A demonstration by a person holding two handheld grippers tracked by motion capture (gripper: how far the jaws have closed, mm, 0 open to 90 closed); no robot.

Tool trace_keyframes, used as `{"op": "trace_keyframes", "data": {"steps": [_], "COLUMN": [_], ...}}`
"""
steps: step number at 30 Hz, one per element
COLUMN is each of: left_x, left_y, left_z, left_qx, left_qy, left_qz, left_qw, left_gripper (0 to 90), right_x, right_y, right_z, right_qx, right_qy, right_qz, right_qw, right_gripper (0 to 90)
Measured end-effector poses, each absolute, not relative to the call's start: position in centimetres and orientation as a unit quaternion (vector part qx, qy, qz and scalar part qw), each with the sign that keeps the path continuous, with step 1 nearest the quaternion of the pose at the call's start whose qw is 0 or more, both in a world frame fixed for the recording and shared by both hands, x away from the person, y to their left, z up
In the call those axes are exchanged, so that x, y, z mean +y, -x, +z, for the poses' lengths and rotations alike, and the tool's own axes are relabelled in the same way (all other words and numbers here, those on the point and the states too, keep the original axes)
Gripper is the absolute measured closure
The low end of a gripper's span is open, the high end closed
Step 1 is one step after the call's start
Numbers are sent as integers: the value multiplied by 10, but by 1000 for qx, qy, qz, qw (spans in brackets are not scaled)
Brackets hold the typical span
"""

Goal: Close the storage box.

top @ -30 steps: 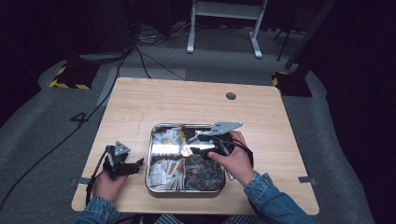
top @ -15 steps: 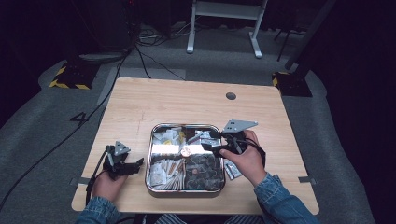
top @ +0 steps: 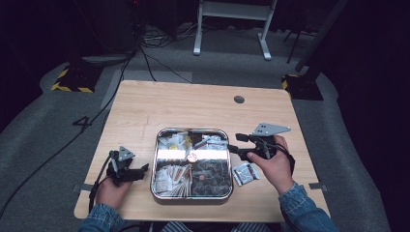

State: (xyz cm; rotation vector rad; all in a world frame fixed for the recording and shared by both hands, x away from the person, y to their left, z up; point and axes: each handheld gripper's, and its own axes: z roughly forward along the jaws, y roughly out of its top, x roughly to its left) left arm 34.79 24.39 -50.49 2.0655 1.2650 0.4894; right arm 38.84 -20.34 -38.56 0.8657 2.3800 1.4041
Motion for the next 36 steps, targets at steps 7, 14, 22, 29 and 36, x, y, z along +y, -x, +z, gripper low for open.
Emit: {"op": "trace_keyframes", "data": {"steps": [7,14,22,29,36], "left_x": [244,244,244,244,244], "left_y": [-348,-348,-348,-348,-348], "left_z": [-505,-505,-505,-505,-505], "left_qx": [484,484,484,484,484], "left_qy": [-789,-789,-789,-789,-789], "left_qz": [188,187,187,187,186], "left_qw": [329,329,329,329,329], "left_gripper": [222,222,222,222,222], "right_x": [-225,-242,-264,-286,-300], "right_y": [-388,-387,-384,-380,-377], "right_z": [-392,-399,-410,-421,-430], "right_qx": [808,804,798,793,788], "right_qy": [-322,-342,-369,-396,-415], "right_qz": [476,469,456,440,432], "right_qw": [125,131,136,144,146], "right_gripper": [417,417,417,417,416]}}
